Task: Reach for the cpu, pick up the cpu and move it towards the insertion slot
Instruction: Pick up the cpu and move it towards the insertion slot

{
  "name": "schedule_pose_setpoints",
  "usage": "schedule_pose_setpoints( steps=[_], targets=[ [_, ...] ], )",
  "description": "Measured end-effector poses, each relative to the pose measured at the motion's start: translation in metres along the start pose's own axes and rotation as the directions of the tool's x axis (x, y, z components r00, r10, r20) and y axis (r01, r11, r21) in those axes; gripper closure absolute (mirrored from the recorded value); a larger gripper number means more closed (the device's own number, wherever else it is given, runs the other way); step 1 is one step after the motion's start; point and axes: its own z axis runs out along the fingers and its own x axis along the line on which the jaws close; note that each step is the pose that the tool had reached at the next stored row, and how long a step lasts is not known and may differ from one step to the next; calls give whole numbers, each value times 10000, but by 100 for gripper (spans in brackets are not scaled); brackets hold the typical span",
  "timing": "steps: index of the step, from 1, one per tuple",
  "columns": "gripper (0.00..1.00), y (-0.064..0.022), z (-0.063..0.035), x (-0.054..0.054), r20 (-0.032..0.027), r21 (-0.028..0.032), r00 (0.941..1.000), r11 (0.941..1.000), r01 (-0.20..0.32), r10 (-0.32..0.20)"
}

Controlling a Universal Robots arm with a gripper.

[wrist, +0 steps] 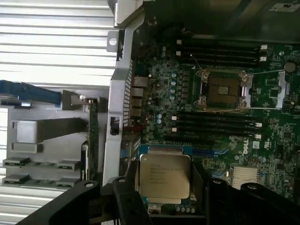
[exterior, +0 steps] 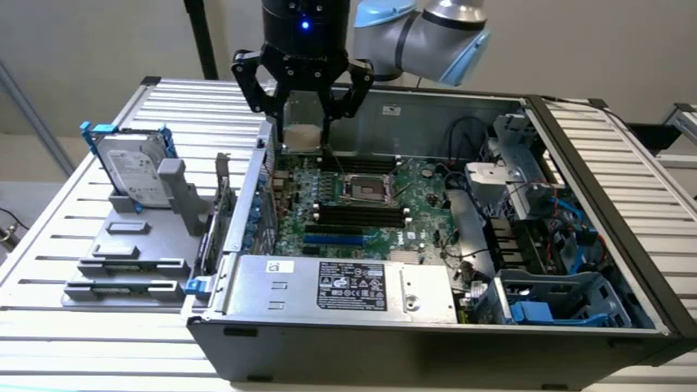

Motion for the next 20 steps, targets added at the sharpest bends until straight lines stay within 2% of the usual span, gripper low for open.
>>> schedule_pose_setpoints(
  steps=[6, 9, 13, 20],
  targets=[
    [46, 11, -5, -275, -4, -1, 10000, 10000, 0, 0],
    [46, 56, 7, -401, -4, 0, 10000, 10000, 0, 0],
    [46, 164, 28, -515, -4, 0, 10000, 10000, 1, -1],
    [46, 406, 55, -639, -4, -1, 10000, 10000, 0, 0]
  ],
)
